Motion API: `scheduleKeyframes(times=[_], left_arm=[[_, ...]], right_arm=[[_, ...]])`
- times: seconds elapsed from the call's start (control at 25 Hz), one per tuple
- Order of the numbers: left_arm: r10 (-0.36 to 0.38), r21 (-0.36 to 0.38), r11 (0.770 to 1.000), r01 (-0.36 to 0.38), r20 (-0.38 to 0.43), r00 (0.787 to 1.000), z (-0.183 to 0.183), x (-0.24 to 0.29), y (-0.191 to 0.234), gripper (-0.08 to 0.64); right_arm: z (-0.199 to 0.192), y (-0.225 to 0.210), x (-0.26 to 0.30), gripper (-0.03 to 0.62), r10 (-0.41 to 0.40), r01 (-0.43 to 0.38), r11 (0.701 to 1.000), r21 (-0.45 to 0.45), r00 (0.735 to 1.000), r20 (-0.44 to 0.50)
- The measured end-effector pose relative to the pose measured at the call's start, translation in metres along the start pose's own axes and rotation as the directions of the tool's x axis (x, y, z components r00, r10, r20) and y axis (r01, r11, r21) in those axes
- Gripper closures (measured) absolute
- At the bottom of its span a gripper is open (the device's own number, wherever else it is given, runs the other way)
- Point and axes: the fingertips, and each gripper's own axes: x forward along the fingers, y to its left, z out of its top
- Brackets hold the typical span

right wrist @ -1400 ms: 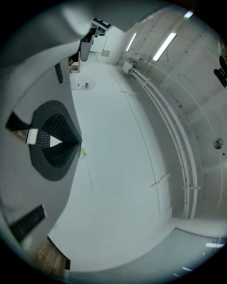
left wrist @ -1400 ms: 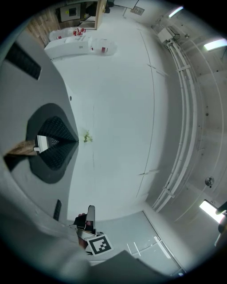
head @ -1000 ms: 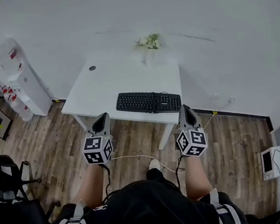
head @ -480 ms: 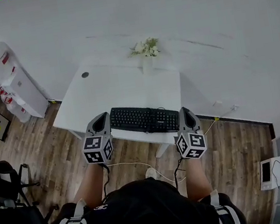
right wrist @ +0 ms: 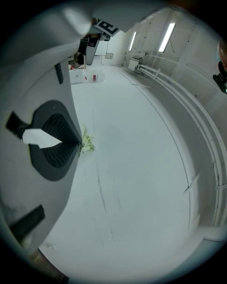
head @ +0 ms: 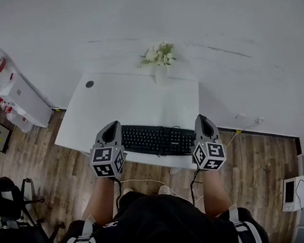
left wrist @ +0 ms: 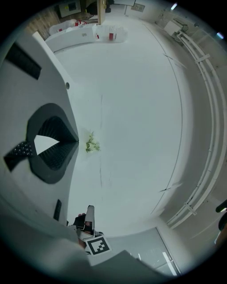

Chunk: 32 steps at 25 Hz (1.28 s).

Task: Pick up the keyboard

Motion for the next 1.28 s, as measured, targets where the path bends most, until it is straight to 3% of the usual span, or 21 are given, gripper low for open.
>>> scheduleKeyframes(times=[0.64,1.04,1.16,1.28], left_arm=[[-0.133,-0.044,0.990,0.131,-0.062,0.989,-0.021,0.058,0.054,0.549],[-0.165,-0.022,0.986,0.163,-0.181,0.970,-0.059,0.085,0.065,0.546],[-0.162,-0.001,0.986,0.166,-0.231,0.959,-0.077,0.092,0.069,0.466],[-0.149,0.005,0.988,0.156,-0.275,0.950,-0.097,0.101,0.075,0.434]], right_arm=[[-0.018,0.003,0.021,0.587,-0.174,0.172,0.984,-0.037,0.984,-0.045],[-0.067,-0.009,0.028,0.584,-0.216,0.217,0.976,-0.008,0.966,-0.141],[-0.083,-0.014,0.031,0.561,-0.218,0.221,0.975,-0.001,0.959,-0.180],[-0.100,-0.021,0.036,0.534,-0.213,0.221,0.975,0.012,0.953,-0.217]])
